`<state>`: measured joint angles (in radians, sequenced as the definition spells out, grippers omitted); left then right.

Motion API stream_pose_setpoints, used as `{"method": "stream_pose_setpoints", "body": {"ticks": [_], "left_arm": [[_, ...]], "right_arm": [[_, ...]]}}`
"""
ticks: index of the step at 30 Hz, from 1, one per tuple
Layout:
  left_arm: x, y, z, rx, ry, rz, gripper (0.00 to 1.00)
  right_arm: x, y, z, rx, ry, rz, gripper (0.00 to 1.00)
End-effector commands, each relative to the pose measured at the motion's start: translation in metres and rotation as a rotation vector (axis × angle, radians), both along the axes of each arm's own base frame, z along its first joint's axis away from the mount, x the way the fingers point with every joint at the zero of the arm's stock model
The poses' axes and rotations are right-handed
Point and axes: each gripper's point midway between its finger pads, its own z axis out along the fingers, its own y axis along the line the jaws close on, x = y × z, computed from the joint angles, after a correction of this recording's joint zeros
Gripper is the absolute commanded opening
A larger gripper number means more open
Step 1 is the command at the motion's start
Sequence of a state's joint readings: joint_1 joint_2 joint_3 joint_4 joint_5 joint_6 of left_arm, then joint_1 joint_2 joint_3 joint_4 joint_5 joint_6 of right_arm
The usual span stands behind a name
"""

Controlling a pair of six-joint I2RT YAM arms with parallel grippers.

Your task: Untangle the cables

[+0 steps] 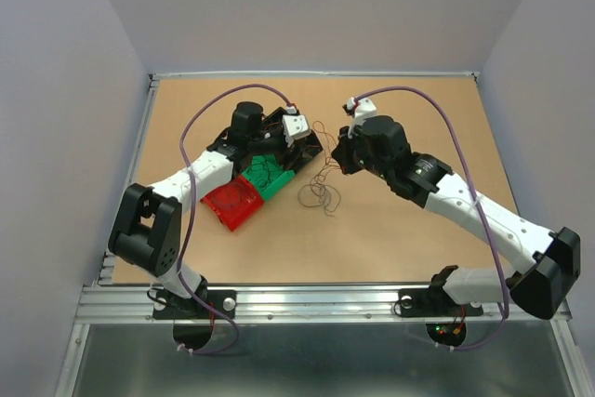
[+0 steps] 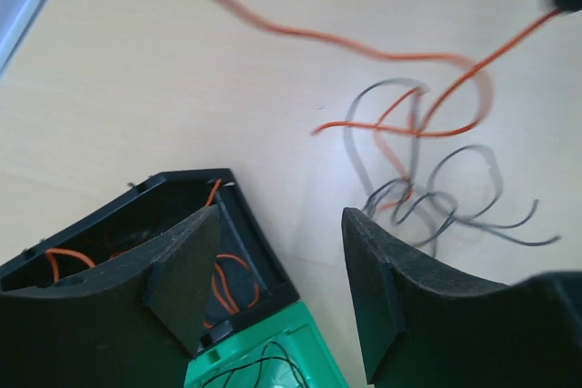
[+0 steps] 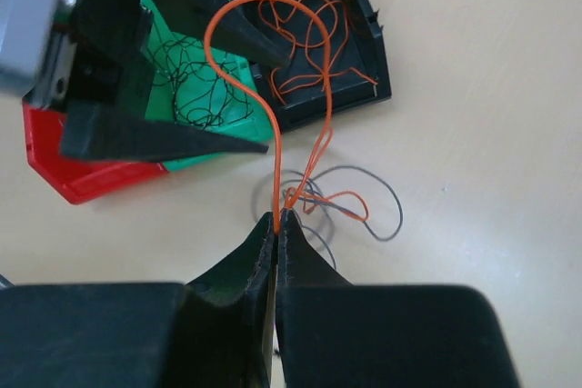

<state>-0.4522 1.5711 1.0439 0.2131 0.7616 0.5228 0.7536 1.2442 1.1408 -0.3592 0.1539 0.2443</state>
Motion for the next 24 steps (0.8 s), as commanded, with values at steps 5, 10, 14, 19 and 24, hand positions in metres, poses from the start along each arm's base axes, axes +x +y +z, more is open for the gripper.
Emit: {"method": "stream_pose_setpoints", "body": {"ticks": [5,10,14,19,24], "left_arm": [[-0.041,-0.008,0.039,-0.076,-0.129,-0.177,0.68],[-0.043,-0.006,0.041,-0.087,-0.15,-0.166,0.76],[-0.033,-0.002,0.048,-0.099,-0.166,-0.098,0.93],[-0.029,0.006,0.057,-0.117,-0.223,-0.031,0.93],[-0.042,0.009,0.067,-0.127,-0.281,-0.05,0.94]], "right_arm": [[-0.003,0.032,-0.037,-0.003,0.069,0.142,0.01],[-0.007,0.037,-0.038,0.008,0.078,0.175,0.0],[-0.007,0.038,-0.039,0.009,0.079,0.176,0.01],[-0.005,0.037,-0.044,-0.001,0.089,0.162,0.0],[-0.007,0.042,-0.047,0.003,0.105,0.186,0.01]]}}
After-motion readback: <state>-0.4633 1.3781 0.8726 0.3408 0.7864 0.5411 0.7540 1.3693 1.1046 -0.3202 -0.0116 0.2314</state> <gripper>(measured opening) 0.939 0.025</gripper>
